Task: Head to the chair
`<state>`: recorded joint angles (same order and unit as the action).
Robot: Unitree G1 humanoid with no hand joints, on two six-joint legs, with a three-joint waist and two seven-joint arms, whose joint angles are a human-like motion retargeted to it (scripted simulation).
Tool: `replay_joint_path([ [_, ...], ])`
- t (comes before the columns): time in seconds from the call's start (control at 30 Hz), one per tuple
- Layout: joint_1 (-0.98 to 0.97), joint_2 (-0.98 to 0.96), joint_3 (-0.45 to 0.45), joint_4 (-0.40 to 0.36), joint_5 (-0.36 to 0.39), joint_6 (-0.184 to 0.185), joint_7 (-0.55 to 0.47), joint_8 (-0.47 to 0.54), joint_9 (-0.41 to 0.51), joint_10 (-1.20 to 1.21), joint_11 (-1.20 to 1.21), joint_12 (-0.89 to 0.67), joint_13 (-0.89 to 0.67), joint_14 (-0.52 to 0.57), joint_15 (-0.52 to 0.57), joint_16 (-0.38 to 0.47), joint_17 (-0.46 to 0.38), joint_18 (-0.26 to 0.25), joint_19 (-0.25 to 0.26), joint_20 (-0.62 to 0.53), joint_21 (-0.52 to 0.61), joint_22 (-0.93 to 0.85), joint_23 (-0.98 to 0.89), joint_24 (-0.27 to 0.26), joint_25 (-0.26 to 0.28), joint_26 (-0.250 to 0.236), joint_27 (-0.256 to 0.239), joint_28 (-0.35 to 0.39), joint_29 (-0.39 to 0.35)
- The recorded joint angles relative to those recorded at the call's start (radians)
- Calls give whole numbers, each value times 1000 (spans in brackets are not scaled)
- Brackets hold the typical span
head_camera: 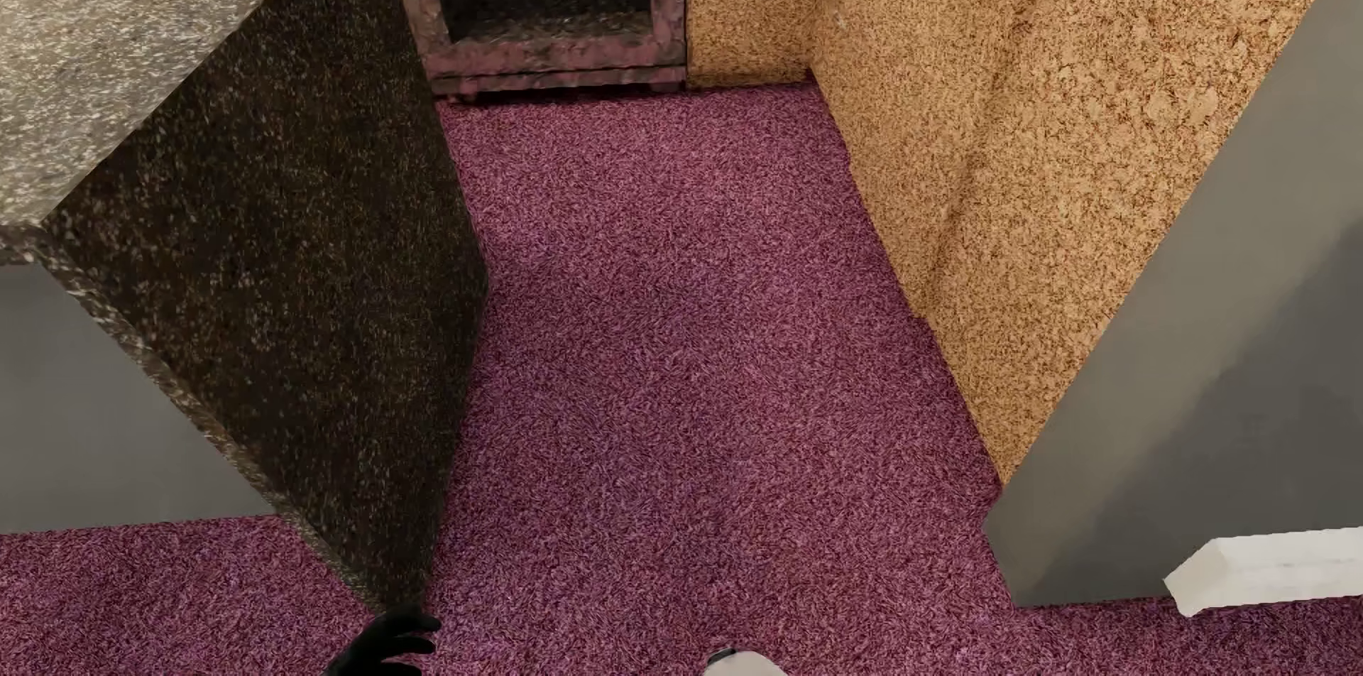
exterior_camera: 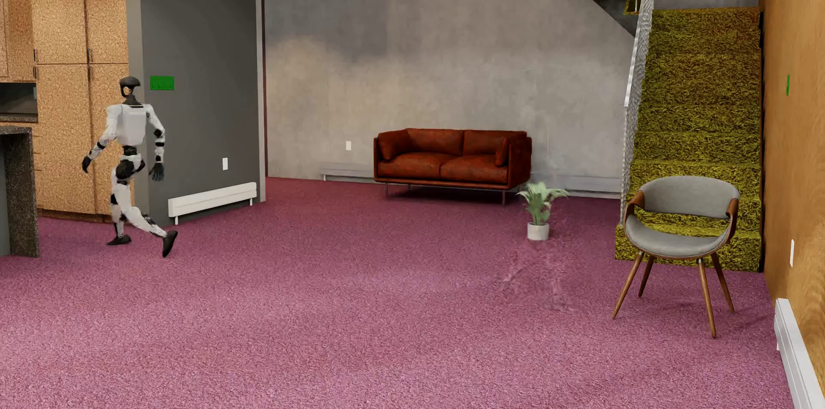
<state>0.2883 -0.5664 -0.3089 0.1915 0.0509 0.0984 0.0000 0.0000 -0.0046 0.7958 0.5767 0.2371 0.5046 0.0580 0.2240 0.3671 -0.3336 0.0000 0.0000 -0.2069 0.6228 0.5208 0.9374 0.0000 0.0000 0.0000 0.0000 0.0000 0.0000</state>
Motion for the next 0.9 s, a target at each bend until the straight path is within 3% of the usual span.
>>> replay_joint_path([
  [0.03,-35,17,36,46,59,23,0,0,13,167,88,24,-1,144,97,-14,5,0,0,-20,12,73,24,0,0,0,0,0,0],
  [0.07,-123,44,85,48,114,29,0,0,26,355,135,37,-30,147,103,-28,8,0,0,-48,18,135,35,0,0,0,0,0,0],
  [0.13,-274,244,185,24,178,20,0,0,64,572,88,52,-95,-187,-6,-34,8,0,0,-170,22,270,18,0,0,0,0,0,0],
  [0.17,-361,325,250,-2,188,6,0,0,62,579,64,73,-124,-298,-78,-34,1,0,0,-207,8,323,-23,0,0,0,0,0,0],
  [0.23,-485,481,376,-30,187,-18,0,0,62,366,21,135,-162,-379,-217,-36,-20,0,0,-227,-61,393,-153,0,0,0,0,0,0],
  [0.3,-565,577,460,-28,168,-38,0,0,48,36,19,206,-185,-310,-321,-36,-46,0,0,-241,-149,421,-323,0,0,0,0,0,0],
  [0.37,-626,627,500,8,162,-22,0,0,23,-260,52,273,-207,-246,-410,-49,-54,0,0,-226,-253,417,-445,0,0,0,0,0,0],
  [0.47,-648,737,549,71,65,-10,0,0,6,-307,106,360,-229,-279,-509,-61,-60,0,0,-265,-314,383,-514,0,0,0,0,0,0],
  [0.5,-643,775,575,72,18,-10,0,0,7,-262,127,371,-215,-220,-508,-58,-57,0,0,-289,-324,377,-511,0,0,0,0,0,0],
  [0.57,-702,779,584,61,-74,-19,0,0,-22,-76,192,355,-166,-21,-453,-72,-21,0,0,-327,-364,414,-455,0,0,0,0,0,0],
  [0.63,-697,751,562,46,-103,-26,0,0,4,38,307,279,-197,-85,-313,-61,11,0,0,-318,-289,467,-245,0,0,0,0,0,0],
  [0.7,-625,657,556,37,-131,-31,0,0,27,41,369,221,-215,-184,-90,-47,2,0,0,-301,-164,407,-97,0,0,0,0,0,0],
  [0.77,-558,603,497,45,-123,-24,0,0,46,10,304,183,-188,-225,29,-12,-8,0,0,-254,-131,307,-30,0,0,0,0,0,0],
  [0.83,-512,529,474,34,-132,-32,0,0,43,-15,298,159,-129,-262,287,25,-35,0,0,-156,-160,219,-35,0,0,0,0,0,0],
  [0.9,-461,512,465,24,-148,-46,0,0,41,-30,256,153,-102,-294,300,44,-61,0,0,-11,-172,194,-50,0,0,0,0,0,0],
])
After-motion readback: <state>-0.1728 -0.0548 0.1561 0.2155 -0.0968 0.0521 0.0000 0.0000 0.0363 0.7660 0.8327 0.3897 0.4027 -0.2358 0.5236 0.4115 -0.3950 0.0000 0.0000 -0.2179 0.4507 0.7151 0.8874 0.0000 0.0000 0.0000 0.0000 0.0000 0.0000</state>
